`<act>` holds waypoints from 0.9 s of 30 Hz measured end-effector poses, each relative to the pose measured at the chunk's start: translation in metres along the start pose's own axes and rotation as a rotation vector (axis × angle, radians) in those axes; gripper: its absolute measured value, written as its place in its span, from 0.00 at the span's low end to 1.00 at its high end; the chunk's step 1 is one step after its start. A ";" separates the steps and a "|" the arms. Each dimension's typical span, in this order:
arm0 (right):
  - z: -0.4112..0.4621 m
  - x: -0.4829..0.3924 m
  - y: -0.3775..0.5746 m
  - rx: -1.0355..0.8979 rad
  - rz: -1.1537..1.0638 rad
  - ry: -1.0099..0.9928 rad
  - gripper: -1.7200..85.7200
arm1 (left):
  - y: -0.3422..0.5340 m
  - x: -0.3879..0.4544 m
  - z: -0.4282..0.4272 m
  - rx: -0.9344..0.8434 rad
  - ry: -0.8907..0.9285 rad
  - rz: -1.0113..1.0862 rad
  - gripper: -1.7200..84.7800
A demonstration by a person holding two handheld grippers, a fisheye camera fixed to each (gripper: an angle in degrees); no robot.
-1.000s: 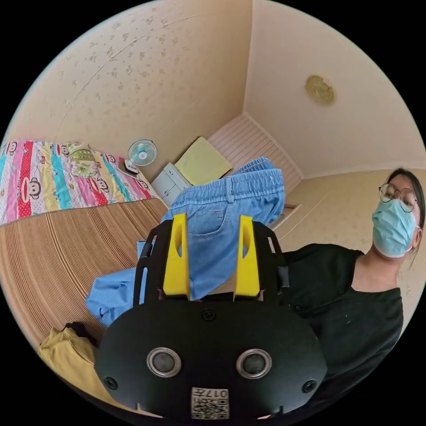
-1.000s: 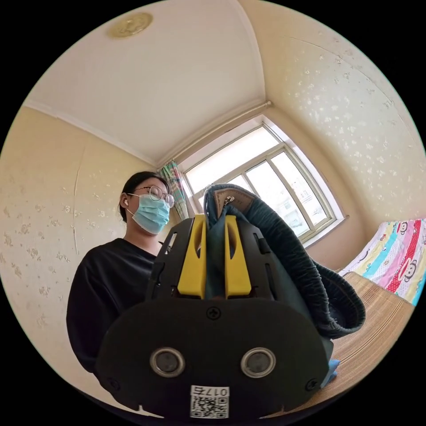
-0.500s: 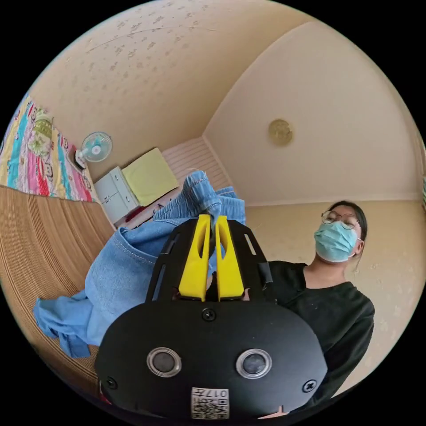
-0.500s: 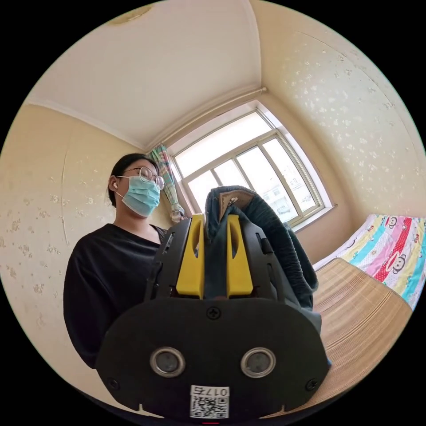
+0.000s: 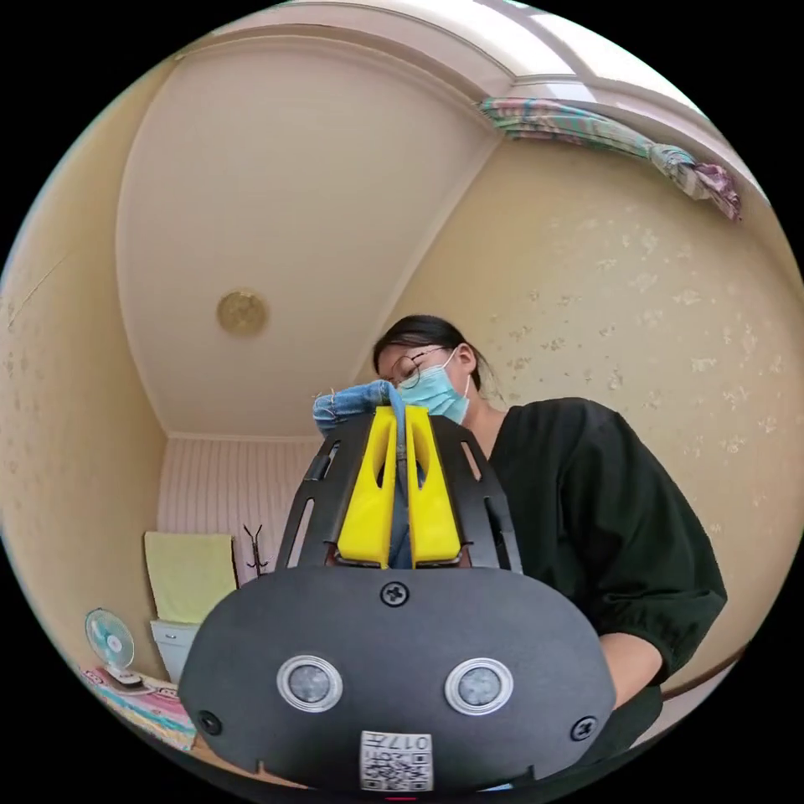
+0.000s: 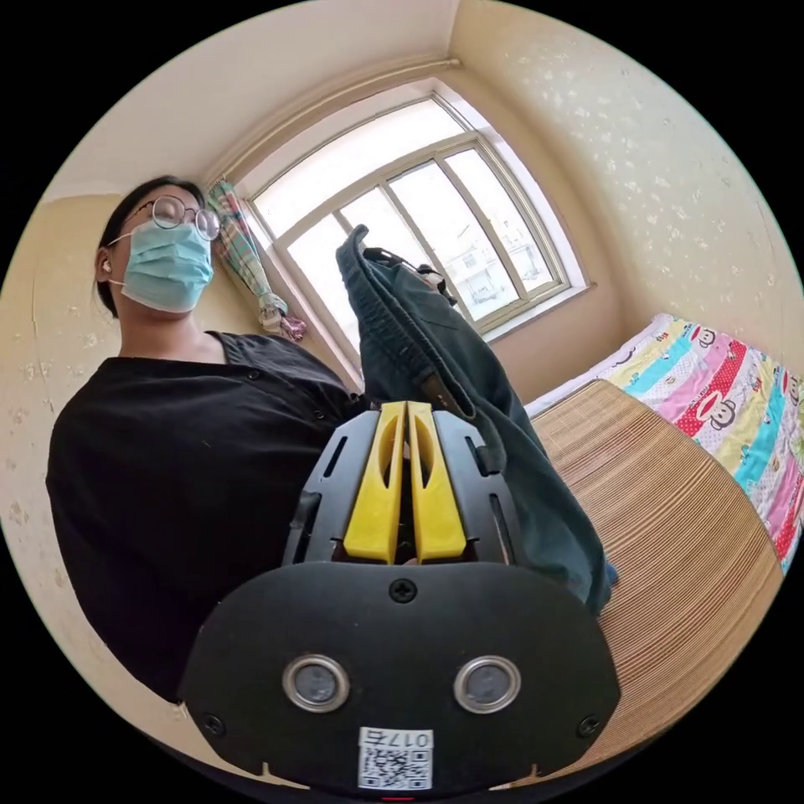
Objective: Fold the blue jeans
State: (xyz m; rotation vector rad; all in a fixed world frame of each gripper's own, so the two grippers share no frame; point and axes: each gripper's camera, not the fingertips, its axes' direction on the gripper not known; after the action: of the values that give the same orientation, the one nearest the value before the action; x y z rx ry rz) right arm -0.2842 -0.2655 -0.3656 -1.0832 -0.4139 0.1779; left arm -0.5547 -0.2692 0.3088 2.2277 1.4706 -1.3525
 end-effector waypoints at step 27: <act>0.166 -0.133 -0.018 0.116 -0.051 0.305 0.06 | -0.041 0.103 0.076 -0.196 -0.603 -0.023 0.01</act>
State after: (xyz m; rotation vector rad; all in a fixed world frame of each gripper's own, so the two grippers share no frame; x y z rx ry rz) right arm -0.4740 -0.1833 -0.3150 -0.9654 -0.1546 -0.0101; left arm -0.6208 -0.2223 0.2011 1.4970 1.3267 -1.6121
